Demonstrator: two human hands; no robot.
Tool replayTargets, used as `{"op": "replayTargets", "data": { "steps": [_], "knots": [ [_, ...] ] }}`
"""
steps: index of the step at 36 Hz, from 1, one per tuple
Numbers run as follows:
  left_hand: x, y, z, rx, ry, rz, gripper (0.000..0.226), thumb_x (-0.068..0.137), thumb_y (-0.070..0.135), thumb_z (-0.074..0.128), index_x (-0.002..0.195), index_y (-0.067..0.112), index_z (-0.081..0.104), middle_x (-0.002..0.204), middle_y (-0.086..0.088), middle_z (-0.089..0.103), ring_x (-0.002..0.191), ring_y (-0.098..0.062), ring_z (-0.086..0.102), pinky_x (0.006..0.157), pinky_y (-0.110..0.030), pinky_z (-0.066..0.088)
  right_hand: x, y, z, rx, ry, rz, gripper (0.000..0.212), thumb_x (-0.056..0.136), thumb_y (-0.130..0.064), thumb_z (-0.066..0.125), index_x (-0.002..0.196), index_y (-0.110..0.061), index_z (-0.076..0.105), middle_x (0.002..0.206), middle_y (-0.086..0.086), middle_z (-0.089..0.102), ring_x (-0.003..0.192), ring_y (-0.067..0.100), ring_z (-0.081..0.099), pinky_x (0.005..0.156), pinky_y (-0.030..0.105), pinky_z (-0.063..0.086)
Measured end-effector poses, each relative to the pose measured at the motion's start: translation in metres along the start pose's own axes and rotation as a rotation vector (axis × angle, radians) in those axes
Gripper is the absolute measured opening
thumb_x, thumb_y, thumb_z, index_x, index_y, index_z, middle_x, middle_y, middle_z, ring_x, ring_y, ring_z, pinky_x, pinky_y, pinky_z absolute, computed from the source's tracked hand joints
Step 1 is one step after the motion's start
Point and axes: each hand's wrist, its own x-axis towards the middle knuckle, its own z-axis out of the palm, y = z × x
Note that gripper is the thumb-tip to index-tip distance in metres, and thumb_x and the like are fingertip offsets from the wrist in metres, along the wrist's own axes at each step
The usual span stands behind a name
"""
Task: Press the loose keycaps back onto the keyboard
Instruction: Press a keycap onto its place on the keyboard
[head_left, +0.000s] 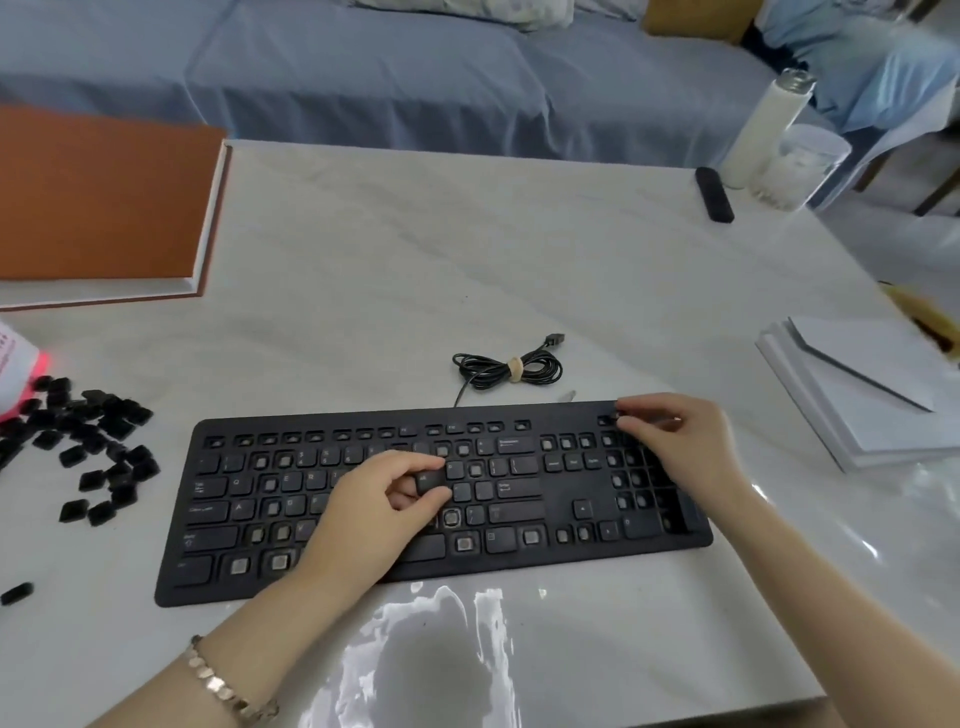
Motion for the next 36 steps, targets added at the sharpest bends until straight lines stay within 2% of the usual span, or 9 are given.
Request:
{"op": "replayTargets", "data": {
  "steps": [2,6,11,15,19,28,32,34,36],
  "knots": [
    [0.0,-0.002,0.0,-0.022,0.003,-0.018,0.031,0.076,0.007,0.076,0.083,0.036,0.066,0.065,0.007,0.05,0.055,0.0,0.048,0.06,-0.004,0.037,0.003,0.007,0.004,-0.022,-0.015,-0.001,0.015,0.079,-0.002,0.069,0.089,-0.012,0.073,0.074,-0.011,0.064,0.058,-0.01,0.055,0.061,0.002,0.041],
    [0.002,-0.004,0.001,-0.036,-0.005,-0.045,0.029,0.077,0.009,0.076,0.083,0.035,0.067,0.062,0.006,0.049,0.052,-0.001,0.046,0.058,-0.005,0.037,0.006,0.017,0.008,-0.082,0.005,-0.026,0.019,0.078,-0.012,0.072,0.081,-0.031,0.071,0.076,-0.015,0.065,0.064,0.001,0.056,0.066,0.013,0.041],
    [0.001,-0.004,0.002,-0.024,-0.006,-0.049,0.028,0.077,0.01,0.076,0.084,0.035,0.067,0.06,0.008,0.048,0.05,-0.001,0.046,0.057,-0.005,0.036,0.005,0.02,0.007,-0.253,0.021,-0.136,0.015,0.08,-0.012,0.071,0.09,-0.021,0.075,0.082,-0.013,0.06,0.076,0.002,0.056,0.072,0.0,0.036],
    [0.0,-0.003,0.002,-0.039,-0.01,-0.058,0.028,0.077,0.009,0.075,0.083,0.035,0.067,0.061,0.006,0.048,0.05,-0.001,0.046,0.057,-0.005,0.036,0.005,0.021,0.008,-0.333,0.022,-0.218,0.017,0.079,-0.009,0.071,0.091,-0.019,0.075,0.084,-0.007,0.059,0.083,0.008,0.054,0.077,0.009,0.034],
    [-0.001,-0.002,0.001,-0.058,-0.019,-0.064,0.029,0.077,0.008,0.075,0.083,0.035,0.067,0.062,0.006,0.047,0.05,-0.002,0.043,0.057,-0.004,0.036,0.006,0.021,0.007,-0.337,0.012,-0.232,0.017,0.078,-0.007,0.072,0.091,-0.018,0.075,0.082,-0.007,0.059,0.084,0.013,0.057,0.082,0.021,0.04],
    [0.001,-0.003,-0.001,-0.066,-0.032,-0.069,0.029,0.077,0.008,0.075,0.083,0.035,0.068,0.061,0.005,0.047,0.049,-0.002,0.043,0.057,-0.005,0.036,0.009,0.021,0.006,-0.427,-0.01,-0.354,0.02,0.077,-0.002,0.071,0.093,-0.014,0.076,0.082,0.008,0.068,0.082,0.025,0.062,0.077,0.025,0.042],
    [0.001,-0.003,-0.001,-0.069,-0.037,-0.071,0.028,0.077,0.008,0.075,0.083,0.035,0.068,0.06,0.007,0.046,0.048,-0.002,0.041,0.057,-0.005,0.036,0.004,0.025,0.008,-0.525,0.086,-0.551,0.025,0.068,0.006,0.076,0.085,-0.012,0.077,0.086,0.01,0.071,0.076,0.028,0.068,0.073,0.033,0.052],
    [0.001,-0.003,-0.001,-0.07,-0.039,-0.073,0.027,0.077,0.009,0.075,0.083,0.035,0.068,0.059,0.007,0.045,0.048,-0.003,0.041,0.057,-0.006,0.036,0.001,0.033,0.01,-0.58,0.118,-0.668,0.028,0.063,0.01,0.078,0.084,-0.009,0.076,0.087,0.007,0.073,0.083,0.029,0.069,0.069,0.043,0.056],
    [0.002,-0.002,-0.002,-0.078,-0.046,-0.08,0.026,0.078,0.009,0.075,0.084,0.033,0.069,0.056,0.006,0.044,0.048,-0.003,0.042,0.058,-0.006,0.036,0.0,0.042,0.013,-0.634,0.13,-0.725,0.027,0.064,0.007,0.077,0.087,-0.008,0.075,0.091,0.005,0.073,0.09,0.031,0.068,0.067,0.046,0.056]
  ]
}}
